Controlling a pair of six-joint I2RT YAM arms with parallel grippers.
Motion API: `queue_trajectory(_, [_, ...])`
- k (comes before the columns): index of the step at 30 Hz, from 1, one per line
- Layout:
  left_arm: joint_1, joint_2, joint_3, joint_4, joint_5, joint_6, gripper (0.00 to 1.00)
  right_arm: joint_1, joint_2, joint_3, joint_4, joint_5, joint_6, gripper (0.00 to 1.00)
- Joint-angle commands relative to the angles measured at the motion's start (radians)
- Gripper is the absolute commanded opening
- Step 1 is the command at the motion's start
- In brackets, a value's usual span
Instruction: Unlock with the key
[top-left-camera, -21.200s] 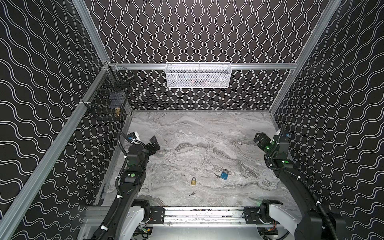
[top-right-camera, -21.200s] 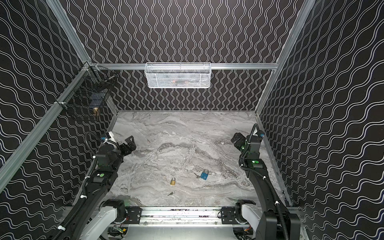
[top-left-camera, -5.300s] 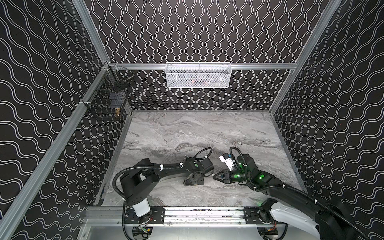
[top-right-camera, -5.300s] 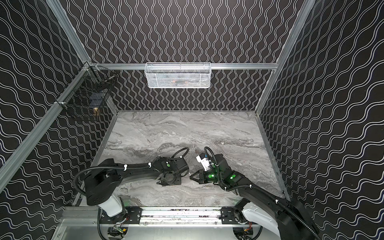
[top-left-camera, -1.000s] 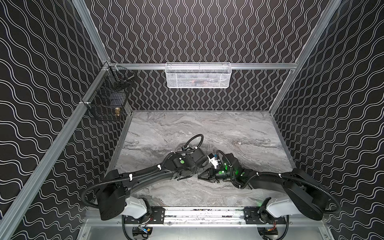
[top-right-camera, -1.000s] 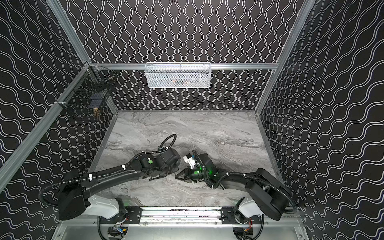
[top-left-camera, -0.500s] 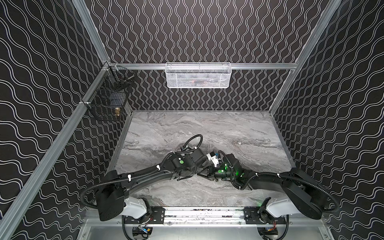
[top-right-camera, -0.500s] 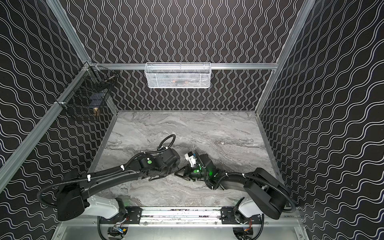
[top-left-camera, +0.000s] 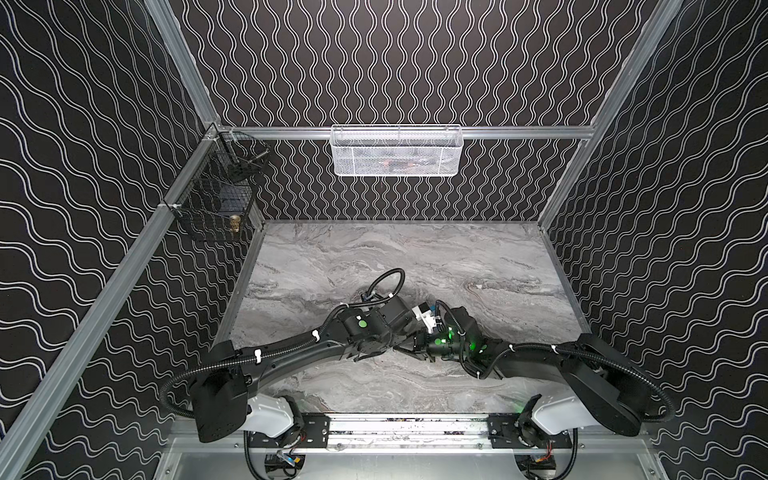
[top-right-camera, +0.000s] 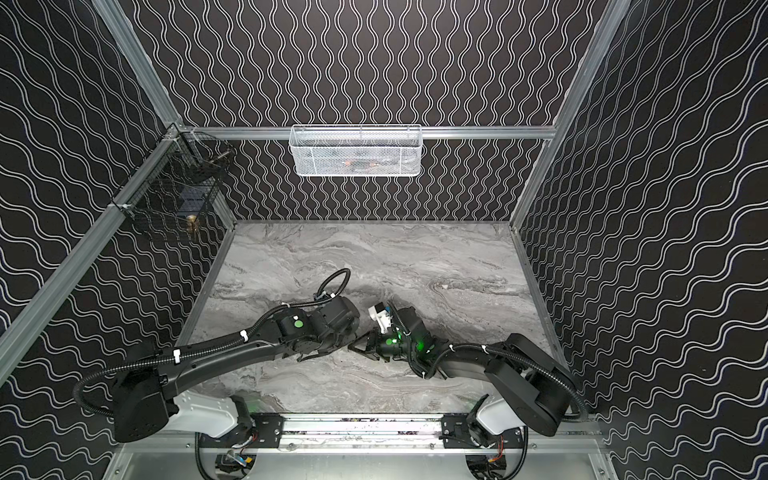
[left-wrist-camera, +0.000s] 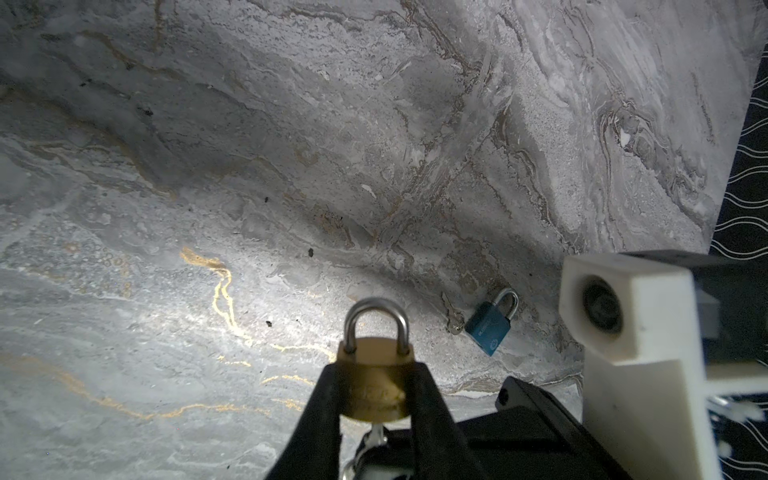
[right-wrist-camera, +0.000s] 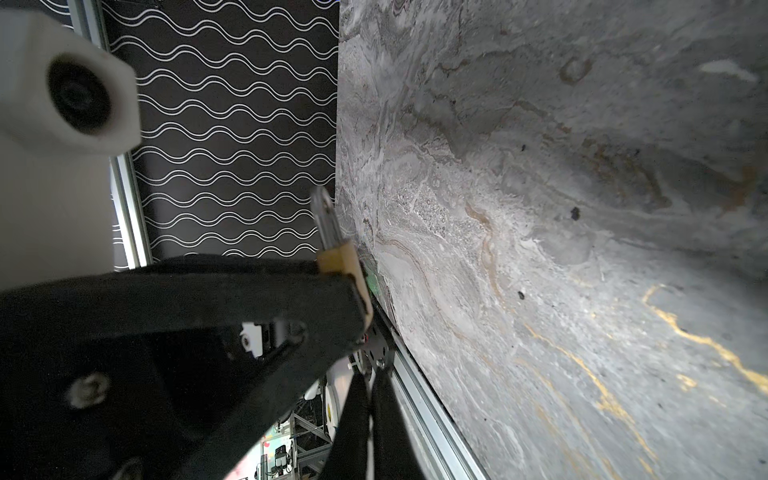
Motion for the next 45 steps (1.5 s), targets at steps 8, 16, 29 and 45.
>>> queue_trajectory(8, [-0.003, -0.008, -0.006, -0.018, 0.005, -0.017, 0.01, -0.038, -0.029, 0.008, 0.041, -0.003, 0.002, 0.0])
queue_trajectory(16, [-0.004, -0.006, -0.01, 0.055, 0.051, -0.05, 0.0, -0.027, -0.043, 0.005, 0.041, 0.028, 0.003, 0.0])
queue_trajectory(29, [-0.04, -0.002, 0.033, 0.034, 0.091, -0.017, 0.0, -0.046, -0.048, 0.0, 0.131, 0.049, 0.0, 0.0])
queue_trajectory(45, [-0.041, -0.025, 0.05, -0.091, -0.008, -0.008, 0.0, -0.073, -0.116, -0.016, 0.08, -0.007, -0.024, 0.0])
